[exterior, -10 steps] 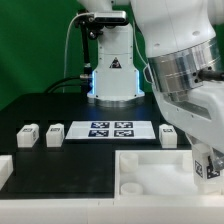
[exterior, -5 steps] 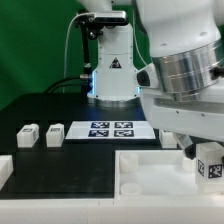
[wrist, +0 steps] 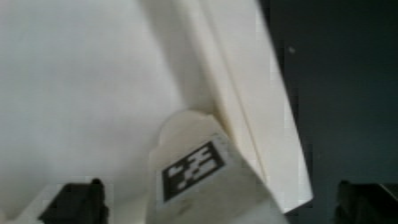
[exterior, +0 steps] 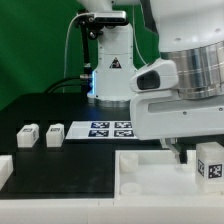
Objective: Assemble one leg
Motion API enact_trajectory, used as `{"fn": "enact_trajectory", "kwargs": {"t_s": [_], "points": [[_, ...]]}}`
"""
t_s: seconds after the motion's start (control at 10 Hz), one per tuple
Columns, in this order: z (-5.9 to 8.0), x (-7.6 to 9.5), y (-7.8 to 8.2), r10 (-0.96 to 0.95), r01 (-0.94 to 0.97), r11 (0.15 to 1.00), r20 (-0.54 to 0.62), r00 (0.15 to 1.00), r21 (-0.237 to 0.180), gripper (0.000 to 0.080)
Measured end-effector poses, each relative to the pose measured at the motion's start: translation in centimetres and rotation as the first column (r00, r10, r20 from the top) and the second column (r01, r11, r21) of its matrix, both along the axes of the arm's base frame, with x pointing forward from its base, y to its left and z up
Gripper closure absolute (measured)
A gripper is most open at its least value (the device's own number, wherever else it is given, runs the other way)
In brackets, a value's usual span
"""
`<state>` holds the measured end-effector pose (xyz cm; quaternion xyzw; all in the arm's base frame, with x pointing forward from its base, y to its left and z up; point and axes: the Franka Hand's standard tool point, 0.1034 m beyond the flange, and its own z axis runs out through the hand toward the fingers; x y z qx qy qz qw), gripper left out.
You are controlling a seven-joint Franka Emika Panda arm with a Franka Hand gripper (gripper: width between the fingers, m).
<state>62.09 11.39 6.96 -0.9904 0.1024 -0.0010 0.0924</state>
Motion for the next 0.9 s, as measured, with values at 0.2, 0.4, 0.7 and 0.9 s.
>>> {"fn": "enact_trajectory", "kwargs": {"t_s": [0.2, 0.4, 0.7, 0.9], "points": [[0.12, 0.59, -0.72, 0.383, -0.379, 0.923, 0.083, 0.920, -0.061, 0.0151], [-0.01, 0.74, -0.79, 0.363, -0.358, 0.931, 0.101, 0.926, -0.068, 0.0151], [-0.01, 0.72, -0.61, 0.148, -0.146, 0.989, 0.074, 0.986, -0.038, 0.0402], [-0.05, 0.70, -0.65, -0.050, 0.051, 0.999, 0.042, 0.998, -0.020, 0.0511]]}}
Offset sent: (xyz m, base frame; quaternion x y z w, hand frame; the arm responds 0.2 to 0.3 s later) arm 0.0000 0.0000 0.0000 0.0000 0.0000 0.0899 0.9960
